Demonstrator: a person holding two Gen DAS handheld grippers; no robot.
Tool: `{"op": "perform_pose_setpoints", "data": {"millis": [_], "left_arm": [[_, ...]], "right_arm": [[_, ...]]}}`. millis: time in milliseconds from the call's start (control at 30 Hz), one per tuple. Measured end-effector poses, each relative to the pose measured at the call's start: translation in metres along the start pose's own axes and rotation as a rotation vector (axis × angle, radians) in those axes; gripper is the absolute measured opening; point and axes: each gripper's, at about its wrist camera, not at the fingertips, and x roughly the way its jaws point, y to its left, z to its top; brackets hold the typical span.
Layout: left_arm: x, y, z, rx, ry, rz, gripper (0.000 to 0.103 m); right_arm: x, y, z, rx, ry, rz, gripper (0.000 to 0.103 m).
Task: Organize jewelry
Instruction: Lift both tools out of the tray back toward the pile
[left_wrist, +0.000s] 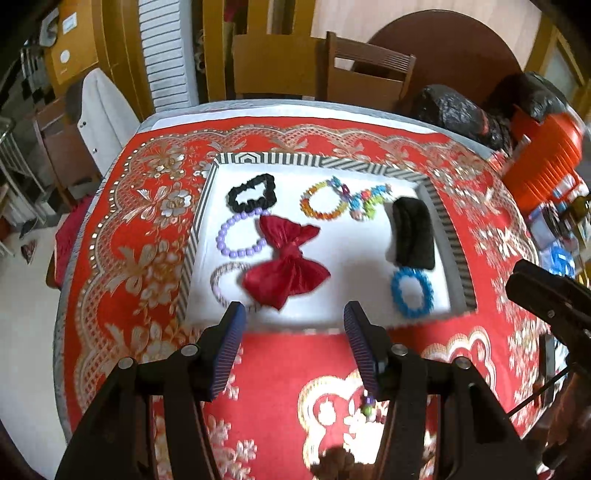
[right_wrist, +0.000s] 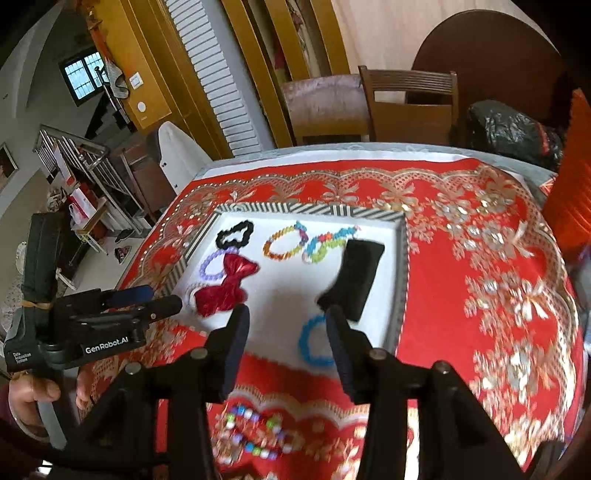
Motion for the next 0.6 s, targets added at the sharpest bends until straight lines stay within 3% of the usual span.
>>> {"op": "perform_pose_setpoints", "data": {"millis": [300,600], "left_arm": [[-0.02,-0.004,-0.046,0.061,0.012,0.011,0.041],[-0.033,-0.006,-0.075,0.109,0.015,0.038,0.04]], "right_arm": [[-0.034,0.017,-0.047,0.007,0.007,-0.015,0.051],[-0.041,0.029,-0.087,0.026,0.03,-0.04,0.052]]}}
